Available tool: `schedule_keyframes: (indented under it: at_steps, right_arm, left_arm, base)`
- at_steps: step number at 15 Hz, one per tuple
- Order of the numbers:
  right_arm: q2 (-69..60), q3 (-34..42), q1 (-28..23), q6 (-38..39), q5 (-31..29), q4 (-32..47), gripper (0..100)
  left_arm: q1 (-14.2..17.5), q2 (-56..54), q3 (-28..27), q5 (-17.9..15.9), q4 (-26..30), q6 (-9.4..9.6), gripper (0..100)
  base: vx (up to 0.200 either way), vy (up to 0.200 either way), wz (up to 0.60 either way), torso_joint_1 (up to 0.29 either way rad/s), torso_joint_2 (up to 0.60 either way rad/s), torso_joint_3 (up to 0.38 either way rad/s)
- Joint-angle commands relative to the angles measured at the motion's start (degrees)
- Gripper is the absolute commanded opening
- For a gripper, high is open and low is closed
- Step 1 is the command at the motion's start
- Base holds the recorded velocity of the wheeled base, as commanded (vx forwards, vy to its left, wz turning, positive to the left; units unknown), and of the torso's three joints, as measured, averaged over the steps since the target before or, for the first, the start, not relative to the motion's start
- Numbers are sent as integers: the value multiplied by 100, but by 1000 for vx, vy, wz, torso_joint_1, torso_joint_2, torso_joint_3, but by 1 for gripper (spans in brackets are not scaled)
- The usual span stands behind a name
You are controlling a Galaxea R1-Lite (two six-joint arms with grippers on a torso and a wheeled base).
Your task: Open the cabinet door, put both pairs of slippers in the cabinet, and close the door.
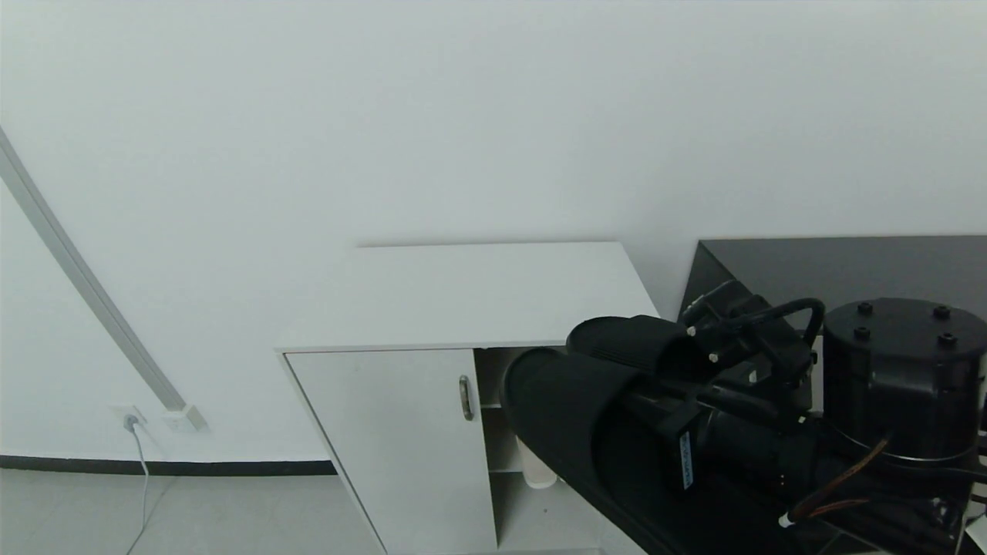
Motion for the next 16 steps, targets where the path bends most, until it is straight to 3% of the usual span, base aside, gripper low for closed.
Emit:
schedule_keyframes:
  at_steps: [1, 12, 16]
  right_arm:
    - [6, 35, 42, -12, 10, -3, 0]
    - [41, 96, 50, -12, 36, -11, 0]
    - [50, 96, 50, -12, 36, -3, 0]
  left_arm:
    - [0, 4, 0, 2, 5, 2, 0]
    - [0, -5, 0, 2, 5, 2, 0]
    - [0, 4, 0, 2, -4, 2, 0]
  base:
    - [0, 0, 0, 0, 0, 0]
    - [0, 0, 0, 0, 0, 0]
    - [0, 0, 0, -154, 344, 193]
